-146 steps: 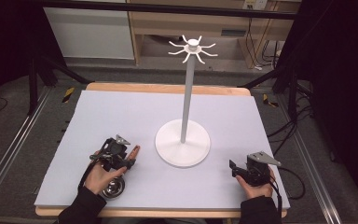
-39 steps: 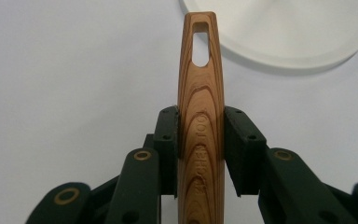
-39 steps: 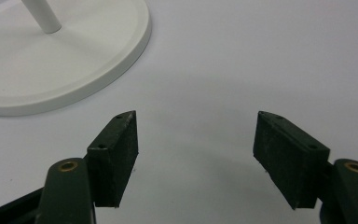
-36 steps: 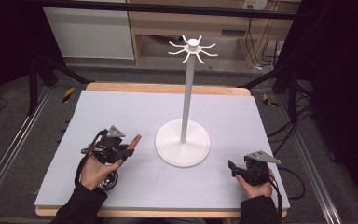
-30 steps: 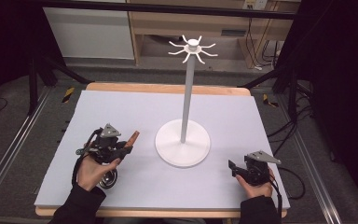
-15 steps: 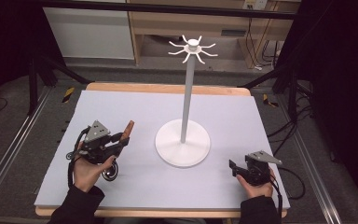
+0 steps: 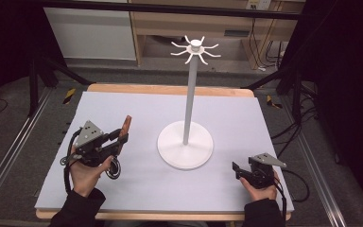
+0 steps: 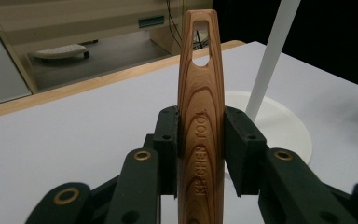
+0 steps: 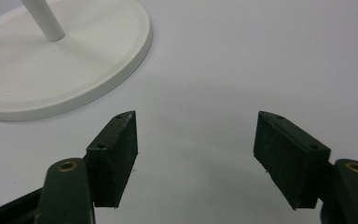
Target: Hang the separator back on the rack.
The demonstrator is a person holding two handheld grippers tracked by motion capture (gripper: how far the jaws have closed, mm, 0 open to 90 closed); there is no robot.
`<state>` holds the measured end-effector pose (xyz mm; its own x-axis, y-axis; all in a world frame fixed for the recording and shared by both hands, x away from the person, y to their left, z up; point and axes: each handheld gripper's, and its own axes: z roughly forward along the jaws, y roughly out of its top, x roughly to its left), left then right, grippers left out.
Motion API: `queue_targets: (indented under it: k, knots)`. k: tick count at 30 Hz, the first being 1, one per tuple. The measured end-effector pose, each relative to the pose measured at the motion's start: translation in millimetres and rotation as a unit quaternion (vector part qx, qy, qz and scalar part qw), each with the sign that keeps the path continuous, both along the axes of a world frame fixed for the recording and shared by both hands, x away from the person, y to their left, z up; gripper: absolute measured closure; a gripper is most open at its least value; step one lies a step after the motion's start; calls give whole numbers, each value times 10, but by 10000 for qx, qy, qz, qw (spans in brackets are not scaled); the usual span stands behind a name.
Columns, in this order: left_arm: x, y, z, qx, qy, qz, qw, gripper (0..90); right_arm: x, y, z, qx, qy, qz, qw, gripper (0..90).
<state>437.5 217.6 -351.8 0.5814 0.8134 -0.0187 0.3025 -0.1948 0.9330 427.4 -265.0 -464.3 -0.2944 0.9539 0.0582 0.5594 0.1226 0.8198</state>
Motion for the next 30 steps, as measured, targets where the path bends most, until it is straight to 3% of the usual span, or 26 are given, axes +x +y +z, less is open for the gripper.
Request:
queue_targets:
  k: [14,21,30]
  knots:
    - [-77,9,192,-347,-408,-58,9985,674,-6,2,3,0,-49,-71,10000,290]
    - [-63,23,298,-496,-490,-58,9975,674,-8,6,7,-24,-121,-128,9998,267]
    - [-36,-42,518,-616,-689,-123,9956,674,-10,10,-1,-67,-167,-133,9997,250]
